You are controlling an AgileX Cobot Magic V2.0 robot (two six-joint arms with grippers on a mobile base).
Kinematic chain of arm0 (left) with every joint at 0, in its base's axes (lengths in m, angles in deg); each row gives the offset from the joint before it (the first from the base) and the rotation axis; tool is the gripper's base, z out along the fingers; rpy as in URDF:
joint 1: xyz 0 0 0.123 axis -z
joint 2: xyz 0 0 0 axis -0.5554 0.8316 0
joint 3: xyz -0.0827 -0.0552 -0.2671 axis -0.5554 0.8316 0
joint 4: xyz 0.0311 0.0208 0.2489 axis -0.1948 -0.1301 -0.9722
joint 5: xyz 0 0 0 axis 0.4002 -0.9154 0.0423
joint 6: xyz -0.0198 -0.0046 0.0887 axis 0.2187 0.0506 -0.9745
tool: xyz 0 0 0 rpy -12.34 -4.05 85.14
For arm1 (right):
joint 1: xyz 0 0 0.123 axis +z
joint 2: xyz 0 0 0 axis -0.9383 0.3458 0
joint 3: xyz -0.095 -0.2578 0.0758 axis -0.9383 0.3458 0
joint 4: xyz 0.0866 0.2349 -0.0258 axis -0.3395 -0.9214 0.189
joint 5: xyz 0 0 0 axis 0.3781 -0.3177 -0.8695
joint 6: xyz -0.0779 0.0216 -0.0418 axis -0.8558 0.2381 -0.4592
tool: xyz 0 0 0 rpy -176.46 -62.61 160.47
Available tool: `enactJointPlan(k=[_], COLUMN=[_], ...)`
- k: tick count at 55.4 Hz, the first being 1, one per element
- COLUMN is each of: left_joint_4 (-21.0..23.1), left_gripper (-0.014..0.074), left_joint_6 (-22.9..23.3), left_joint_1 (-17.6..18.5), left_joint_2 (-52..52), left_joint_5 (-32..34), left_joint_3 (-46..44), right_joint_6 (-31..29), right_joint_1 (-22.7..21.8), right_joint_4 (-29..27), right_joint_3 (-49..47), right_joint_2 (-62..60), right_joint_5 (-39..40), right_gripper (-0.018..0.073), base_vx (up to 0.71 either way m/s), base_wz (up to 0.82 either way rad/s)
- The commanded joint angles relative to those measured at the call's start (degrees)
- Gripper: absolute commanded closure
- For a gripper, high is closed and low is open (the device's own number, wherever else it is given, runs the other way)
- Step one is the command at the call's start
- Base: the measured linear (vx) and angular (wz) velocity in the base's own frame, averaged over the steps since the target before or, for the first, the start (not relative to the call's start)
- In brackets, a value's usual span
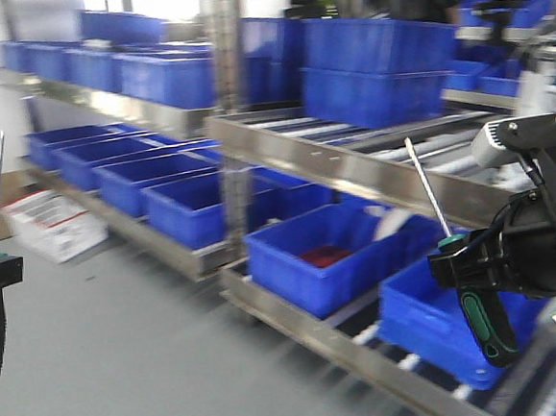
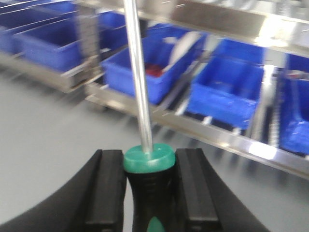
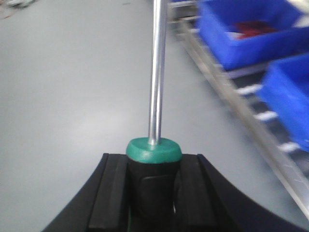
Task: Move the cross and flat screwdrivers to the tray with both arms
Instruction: 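Drive along the bin shelves to the grey tray under the blue bin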
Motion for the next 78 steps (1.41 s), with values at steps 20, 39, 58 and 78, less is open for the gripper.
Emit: enactJointPlan(k=[20, 39, 58, 78], left_joint_4=[1.99, 1.99, 1.99, 1.99], left_gripper=[0.0596, 0.0596, 0.0596, 0.0596], left_joint_6=[0.12, 0.12, 0.12, 0.12], left_joint_1=[0.26, 0.26, 0.26, 0.26], left_joint_2=[-1.07, -1.07, -1.07, -1.07], left_joint_5=[4.17, 4.17, 4.17, 4.17], left_joint_3=[-1.98, -1.98, -1.98, -1.98], right_joint_6=[-0.09, -0.09, -0.09, -0.09], right_joint_1=[-0.11, -0.11, -0.11, -0.11], right_joint_4=[-0.80, -0.80, -0.80, -0.80], right_joint_3=[-2.16, -2.16, -2.16, -2.16], right_joint_2=[-1.64, -1.64, -1.64, -1.64], right_joint_5=[4.48, 4.48, 4.48, 4.48], right_gripper=[0.0567, 0.0567, 0.0567, 0.0567], base_vx=[0.41, 0.39, 0.36, 0.28], base_wz=[-0.82, -0.63, -0.55, -0.21])
